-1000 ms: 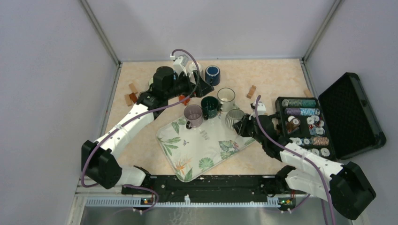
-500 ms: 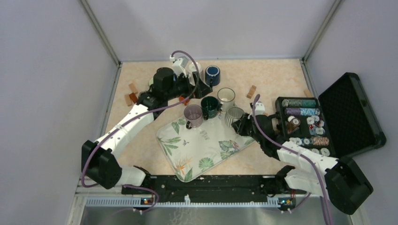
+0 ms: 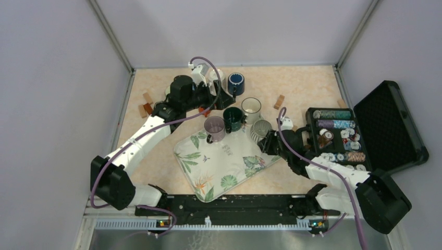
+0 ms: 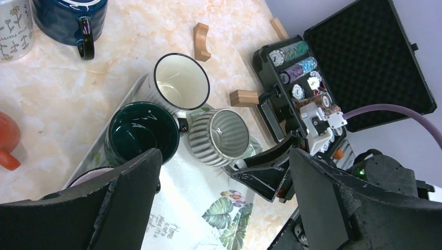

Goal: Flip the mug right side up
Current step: Place the cup on the tray.

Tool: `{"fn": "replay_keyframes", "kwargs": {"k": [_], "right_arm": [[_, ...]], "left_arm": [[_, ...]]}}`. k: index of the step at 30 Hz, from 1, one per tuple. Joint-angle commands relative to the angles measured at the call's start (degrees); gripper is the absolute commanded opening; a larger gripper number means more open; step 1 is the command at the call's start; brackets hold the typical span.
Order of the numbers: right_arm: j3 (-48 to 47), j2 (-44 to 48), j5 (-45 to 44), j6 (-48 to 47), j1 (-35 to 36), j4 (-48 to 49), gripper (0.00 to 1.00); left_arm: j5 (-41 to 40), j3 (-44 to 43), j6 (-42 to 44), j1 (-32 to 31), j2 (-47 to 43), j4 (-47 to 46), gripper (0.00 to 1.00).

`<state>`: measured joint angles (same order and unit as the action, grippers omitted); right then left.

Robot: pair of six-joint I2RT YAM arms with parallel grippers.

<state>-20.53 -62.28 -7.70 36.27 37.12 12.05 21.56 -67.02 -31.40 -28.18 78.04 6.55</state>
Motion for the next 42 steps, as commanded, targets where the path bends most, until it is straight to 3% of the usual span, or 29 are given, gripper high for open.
{"fn": "replay_keyframes", "kwargs": {"k": [1, 6, 42], "right_arm": [[0.4, -0.8, -0.8, 0.6, 0.5, 1.2, 0.34], [0.1, -1.4, -1.1, 0.4, 0.5, 1.4, 0.40], [-8.8, -9.4, -10.2, 1.5, -0.7, -4.0, 0.47]], "left_arm": [[0.1, 0.4, 0.9, 0.4, -1.6, -1.5, 0.98], [0.1, 0.6, 0.9, 0.5, -1.4, -1.4, 0.98], [0.7, 1.2, 1.3, 1.5, -1.9, -0.4, 0.98]]}}
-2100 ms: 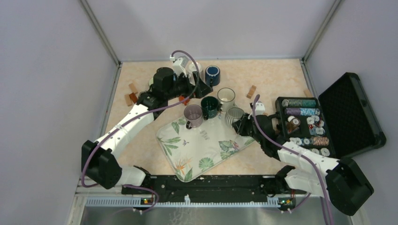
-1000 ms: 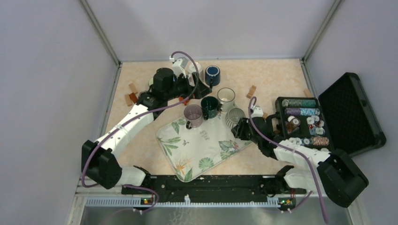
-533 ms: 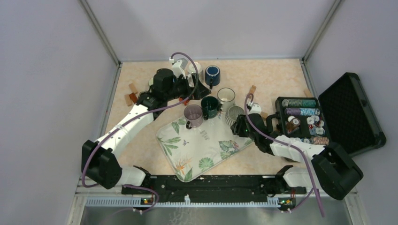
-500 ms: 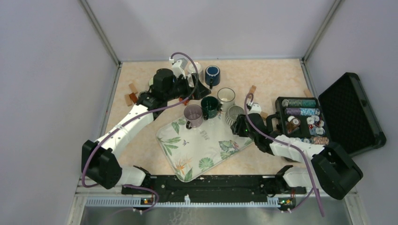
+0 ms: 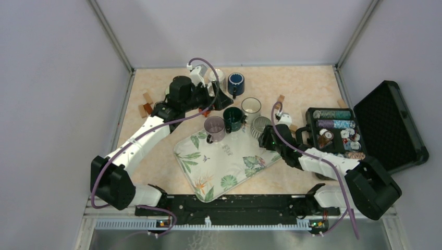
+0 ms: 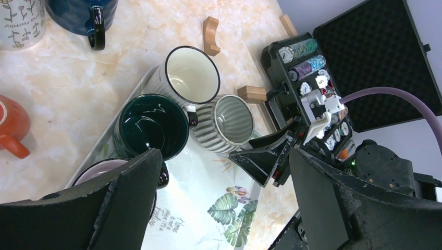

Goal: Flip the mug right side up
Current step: Place the cup on the tray.

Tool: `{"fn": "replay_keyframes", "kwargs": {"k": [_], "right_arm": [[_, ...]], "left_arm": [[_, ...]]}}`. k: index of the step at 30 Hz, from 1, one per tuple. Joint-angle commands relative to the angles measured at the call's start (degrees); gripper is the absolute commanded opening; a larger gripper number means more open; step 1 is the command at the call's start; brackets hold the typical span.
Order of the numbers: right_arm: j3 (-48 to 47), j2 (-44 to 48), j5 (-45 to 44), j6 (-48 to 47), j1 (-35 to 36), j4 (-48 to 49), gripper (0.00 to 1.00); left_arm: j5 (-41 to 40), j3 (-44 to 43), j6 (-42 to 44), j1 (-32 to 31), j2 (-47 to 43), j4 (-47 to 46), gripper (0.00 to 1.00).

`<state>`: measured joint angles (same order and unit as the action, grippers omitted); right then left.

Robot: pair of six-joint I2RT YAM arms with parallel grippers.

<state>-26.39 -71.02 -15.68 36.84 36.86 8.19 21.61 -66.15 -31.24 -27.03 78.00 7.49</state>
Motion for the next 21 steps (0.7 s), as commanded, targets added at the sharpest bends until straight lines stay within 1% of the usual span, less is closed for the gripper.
{"fn": "replay_keyframes", "kwargs": {"k": [1, 14, 21], "right_arm": [[-2.9, -0.7, -2.3, 1.0, -0.5, -0.2, 0.48], [-3.7, -1.7, -4.0, 2.0, -1.2, -1.5, 0.51], [-3.9, -2.4, -3.4, 2.4, -2.2, -1.0, 0.52]], "left_arm": [[0.8, 0.3, 1.2, 0.3, -1.8, -1.4, 0.98], [0.9, 0.0, 1.3, 0.6, -1.6, -0.9, 0.98], [1.0, -0.1, 1.2, 0.6, -1.5, -0.7, 0.98]]}}
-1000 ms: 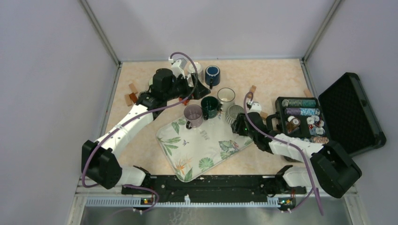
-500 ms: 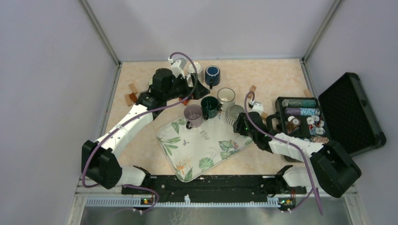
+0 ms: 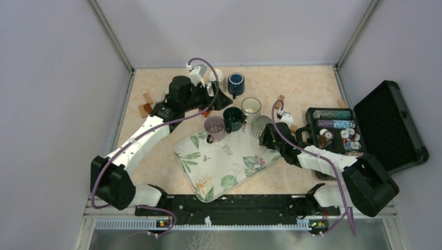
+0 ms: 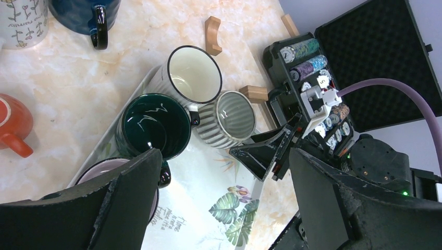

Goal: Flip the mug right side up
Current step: Place the cup on the tray.

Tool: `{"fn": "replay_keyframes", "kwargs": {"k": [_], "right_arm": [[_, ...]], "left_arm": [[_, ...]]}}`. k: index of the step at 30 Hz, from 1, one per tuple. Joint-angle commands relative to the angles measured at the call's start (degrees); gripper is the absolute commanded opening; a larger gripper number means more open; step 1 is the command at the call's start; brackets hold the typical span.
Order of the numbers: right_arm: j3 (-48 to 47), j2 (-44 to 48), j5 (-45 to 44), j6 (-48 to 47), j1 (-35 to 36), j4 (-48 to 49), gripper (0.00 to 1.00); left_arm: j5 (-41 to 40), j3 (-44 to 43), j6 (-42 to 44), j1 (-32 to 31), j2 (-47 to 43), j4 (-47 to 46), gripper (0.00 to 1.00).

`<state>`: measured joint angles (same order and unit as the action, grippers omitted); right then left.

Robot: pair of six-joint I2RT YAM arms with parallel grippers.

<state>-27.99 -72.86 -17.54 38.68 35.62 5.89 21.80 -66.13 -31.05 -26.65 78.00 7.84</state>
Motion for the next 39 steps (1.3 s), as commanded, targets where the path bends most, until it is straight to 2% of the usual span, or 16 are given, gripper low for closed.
{"fn": "replay_keyframes", "kwargs": {"k": [1, 7, 11, 21, 24, 31, 36, 39], "right_arm": [[-2.4, -0.6, -1.6, 0.7, -1.0, 1.2, 0.52], [-2.4, -0.4, -0.8, 0.6, -1.3, 1.5, 0.53], [-2.6, 0.5, 0.8, -0.1, -1.3, 0.4, 0.58], [-1.6, 8.7, 2.8, -1.4, -1.4, -4.6, 0.91], [-1.8, 11.9, 3.1, -1.6, -1.4, -7.3, 0.98], [-6.5, 17.5, 4.6, -3.7, -1.3, -13.9, 0.99], [-12.5, 17.0, 6.6, -5.0, -1.3, -16.6, 0.99], [-16.3, 15.0, 7.8, -5.3, -1.3, -18.8, 0.99]], "left_arm": [[0.8, -0.1, 1.0, 0.2, -1.5, -1.1, 0.98], [0.5, -0.1, 1.1, 0.3, -1.4, -1.0, 0.98], [0.4, -0.1, 1.2, 0.3, -1.4, -0.8, 0.98], [-3.1, -2.3, 3.3, 0.6, -0.5, 1.8, 0.99], [-5.8, -3.8, 5.2, 1.0, 0.2, 3.7, 0.98], [-12.0, -8.6, 9.1, 2.6, 6.1, 6.7, 0.98], [-12.7, -12.4, 13.8, 2.8, 11.7, 4.2, 0.98], [-15.5, -17.3, 18.5, 3.3, 16.8, 6.4, 0.98]]}}
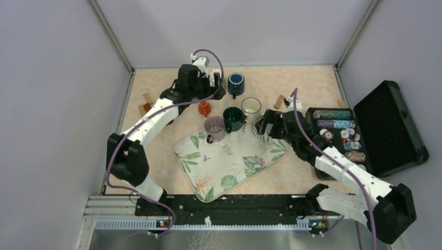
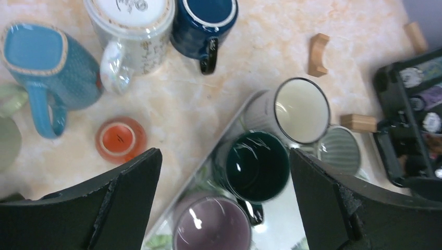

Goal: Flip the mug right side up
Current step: Place the cup on the tray, then turn over the cup at the center of the board.

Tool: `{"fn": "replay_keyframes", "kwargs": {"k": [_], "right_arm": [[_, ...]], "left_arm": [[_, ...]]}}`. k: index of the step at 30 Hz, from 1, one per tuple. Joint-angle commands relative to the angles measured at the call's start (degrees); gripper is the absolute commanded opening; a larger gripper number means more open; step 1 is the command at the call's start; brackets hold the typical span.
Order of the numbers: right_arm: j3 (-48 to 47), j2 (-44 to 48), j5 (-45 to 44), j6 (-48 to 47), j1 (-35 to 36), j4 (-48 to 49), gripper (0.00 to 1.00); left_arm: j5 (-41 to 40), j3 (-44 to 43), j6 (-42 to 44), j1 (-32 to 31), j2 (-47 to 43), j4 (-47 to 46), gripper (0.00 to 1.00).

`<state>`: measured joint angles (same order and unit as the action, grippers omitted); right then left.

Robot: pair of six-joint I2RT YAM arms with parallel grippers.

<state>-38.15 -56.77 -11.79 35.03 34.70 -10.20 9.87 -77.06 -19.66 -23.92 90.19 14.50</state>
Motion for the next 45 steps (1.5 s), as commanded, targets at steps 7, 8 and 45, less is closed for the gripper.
{"fn": "replay_keyframes", "kwargs": {"k": [7, 8, 45], "right_arm": [[-9.1, -1.5, 5.0, -2.3, -0.4, -1.7, 0.99], [-9.4, -1.4, 5.0, -2.3, -0.4, -1.7, 0.99], [-10.1, -3.4, 4.0, -2.0, -0.4, -2.3, 0.99]], "left_arm": [[-5.6, -17.4, 18.0, 1.4, 15.5, 3.6, 0.98], [-7.3, -19.0, 18.2, 1.5, 17.5, 4.8, 0.98], [-1.4, -34.5, 25.9, 4.9, 35.5, 11.4, 0.63]]}}
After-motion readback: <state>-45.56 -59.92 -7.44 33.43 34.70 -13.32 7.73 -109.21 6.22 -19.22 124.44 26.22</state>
